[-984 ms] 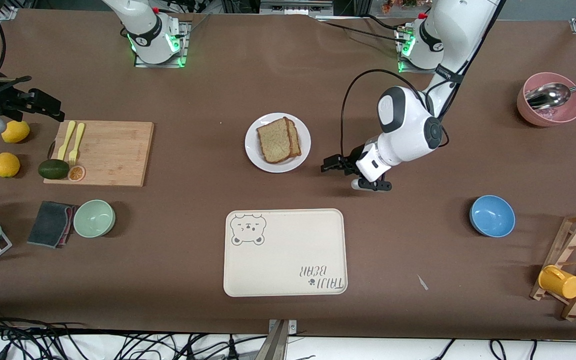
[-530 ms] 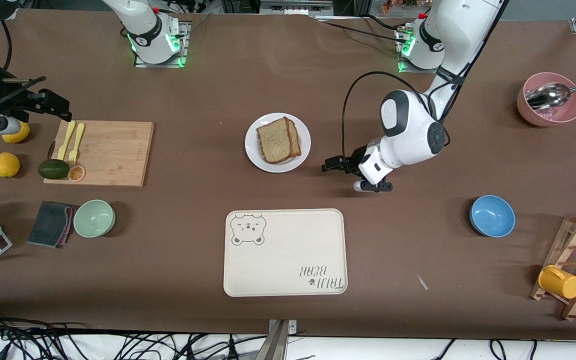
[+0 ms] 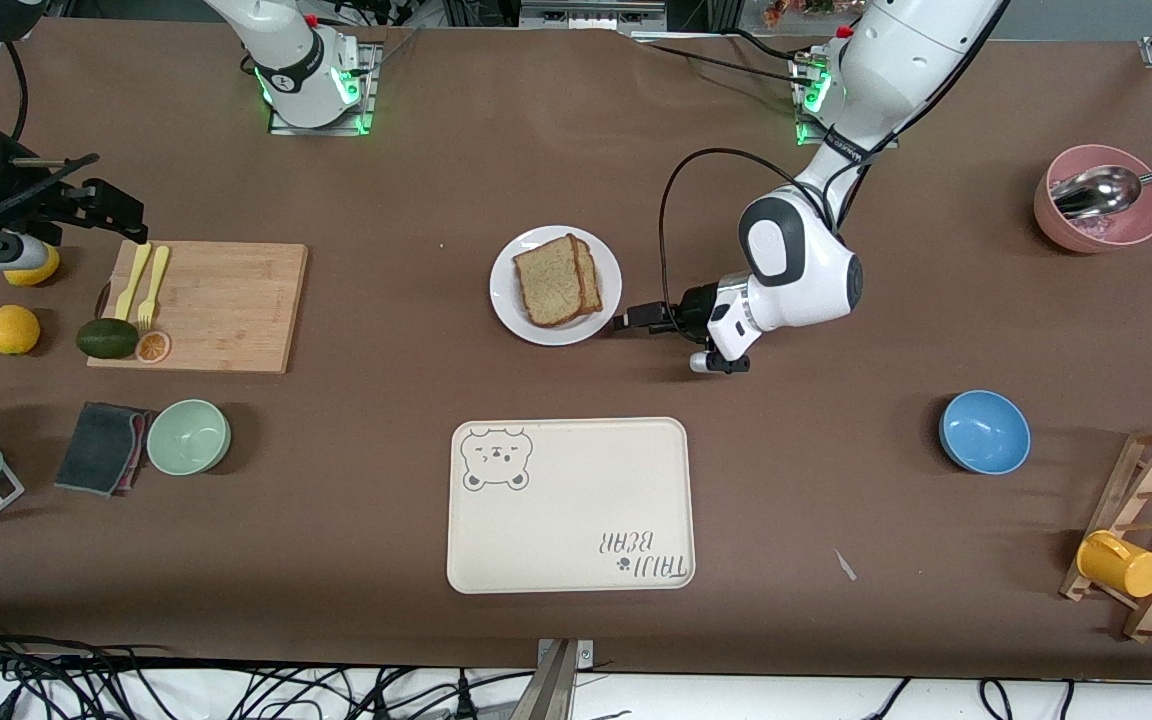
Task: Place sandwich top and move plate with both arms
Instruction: 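Lower the left gripper and close it on the plate rim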
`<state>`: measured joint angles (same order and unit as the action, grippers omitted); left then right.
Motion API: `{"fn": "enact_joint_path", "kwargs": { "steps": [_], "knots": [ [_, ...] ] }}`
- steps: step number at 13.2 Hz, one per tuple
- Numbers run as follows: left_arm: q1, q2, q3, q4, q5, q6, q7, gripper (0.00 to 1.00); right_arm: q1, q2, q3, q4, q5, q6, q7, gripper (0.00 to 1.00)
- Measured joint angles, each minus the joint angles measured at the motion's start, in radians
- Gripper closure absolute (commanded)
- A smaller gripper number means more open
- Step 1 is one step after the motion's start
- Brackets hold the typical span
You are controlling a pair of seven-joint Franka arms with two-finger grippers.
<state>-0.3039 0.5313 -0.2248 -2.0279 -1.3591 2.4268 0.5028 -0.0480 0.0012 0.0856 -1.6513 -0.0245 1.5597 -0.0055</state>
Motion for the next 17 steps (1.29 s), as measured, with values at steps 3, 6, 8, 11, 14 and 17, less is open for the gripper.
{"fn": "enact_joint_path", "kwargs": {
  "steps": [3,6,8,11,14,17],
  "knots": [
    [0.007,0.001,-0.01,-0.068,-0.155,-0.018,0.232,0.0,0.0,0.001,-0.002,0.0,0.0,0.0,0.0,0.01],
    [0.012,-0.004,-0.051,-0.124,-0.259,-0.018,0.326,0.0,0.0,0.001,-0.005,0.0,0.0,0.0,0.0,0.01],
    [0.012,-0.026,-0.09,-0.159,-0.331,-0.016,0.338,0.08,0.0,0.001,-0.006,0.0,0.0,0.0,0.0,0.01],
    [0.011,-0.058,-0.107,-0.214,-0.369,-0.013,0.358,0.1,0.0,0.001,-0.006,0.0,0.0,-0.001,0.0,0.01],
    [0.012,-0.055,-0.107,-0.243,-0.456,-0.012,0.45,0.09,0.0,0.001,-0.006,0.0,0.0,-0.002,0.0,0.01],
    [0.01,-0.039,-0.107,-0.249,-0.48,-0.008,0.486,0.15,0.0,0.001,-0.006,0.0,0.0,-0.005,0.0,0.01]
  ]
}}
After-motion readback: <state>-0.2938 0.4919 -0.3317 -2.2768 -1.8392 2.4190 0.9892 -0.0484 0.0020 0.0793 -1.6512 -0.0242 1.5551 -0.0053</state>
